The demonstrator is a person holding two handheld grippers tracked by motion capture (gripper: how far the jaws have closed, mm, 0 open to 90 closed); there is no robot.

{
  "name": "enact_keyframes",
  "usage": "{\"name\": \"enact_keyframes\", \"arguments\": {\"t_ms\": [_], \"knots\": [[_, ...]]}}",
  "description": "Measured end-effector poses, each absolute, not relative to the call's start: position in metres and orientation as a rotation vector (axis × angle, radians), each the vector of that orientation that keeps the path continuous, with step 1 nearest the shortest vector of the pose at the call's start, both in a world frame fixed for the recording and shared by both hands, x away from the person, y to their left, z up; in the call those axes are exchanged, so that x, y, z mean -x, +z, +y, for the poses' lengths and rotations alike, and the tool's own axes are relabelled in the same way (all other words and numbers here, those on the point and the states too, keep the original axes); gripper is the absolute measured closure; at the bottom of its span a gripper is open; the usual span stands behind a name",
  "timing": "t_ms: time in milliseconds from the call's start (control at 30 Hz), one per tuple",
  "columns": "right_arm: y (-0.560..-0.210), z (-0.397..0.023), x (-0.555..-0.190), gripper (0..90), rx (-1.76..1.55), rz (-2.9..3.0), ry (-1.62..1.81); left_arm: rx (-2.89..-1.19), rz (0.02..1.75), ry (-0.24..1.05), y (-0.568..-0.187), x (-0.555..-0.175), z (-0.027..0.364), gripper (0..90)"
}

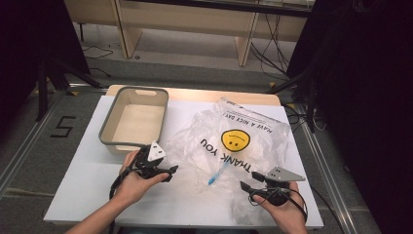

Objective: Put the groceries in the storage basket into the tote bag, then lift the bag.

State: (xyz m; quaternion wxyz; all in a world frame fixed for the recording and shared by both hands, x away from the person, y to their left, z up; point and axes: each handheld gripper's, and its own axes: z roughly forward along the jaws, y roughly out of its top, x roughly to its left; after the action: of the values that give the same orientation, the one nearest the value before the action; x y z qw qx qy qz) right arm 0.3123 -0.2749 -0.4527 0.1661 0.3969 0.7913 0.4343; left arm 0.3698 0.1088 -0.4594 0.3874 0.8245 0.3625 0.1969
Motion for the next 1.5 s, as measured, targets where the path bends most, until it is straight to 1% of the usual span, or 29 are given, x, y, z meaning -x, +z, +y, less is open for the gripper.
{"name": "enact_keyframes", "arguments": {"t_ms": [533,733,1000,1200,1500], "knots": [[-0.454,-0.281,-0.308,38.5,-1.140,2.262,1.232,-2.098,0.921,0.508,-0.461,-0.372,0.108,28.5],[-0.455,-0.278,-0.307,32.8,-1.093,2.334,1.223,-2.106,0.921,0.509,-0.462,-0.374,0.107,26.7],[-0.459,-0.276,-0.304,29.7,-1.059,2.396,1.207,-2.100,0.922,0.522,-0.459,-0.376,0.103,26.0],[-0.468,-0.270,-0.304,23.5,-1.041,2.500,1.093,-2.115,0.917,0.528,-0.460,-0.377,0.103,25.9],[-0.480,-0.261,-0.302,21.2,-0.990,2.613,0.959,-2.125,0.932,0.539,-0.462,-0.378,0.105,25.6]]}}
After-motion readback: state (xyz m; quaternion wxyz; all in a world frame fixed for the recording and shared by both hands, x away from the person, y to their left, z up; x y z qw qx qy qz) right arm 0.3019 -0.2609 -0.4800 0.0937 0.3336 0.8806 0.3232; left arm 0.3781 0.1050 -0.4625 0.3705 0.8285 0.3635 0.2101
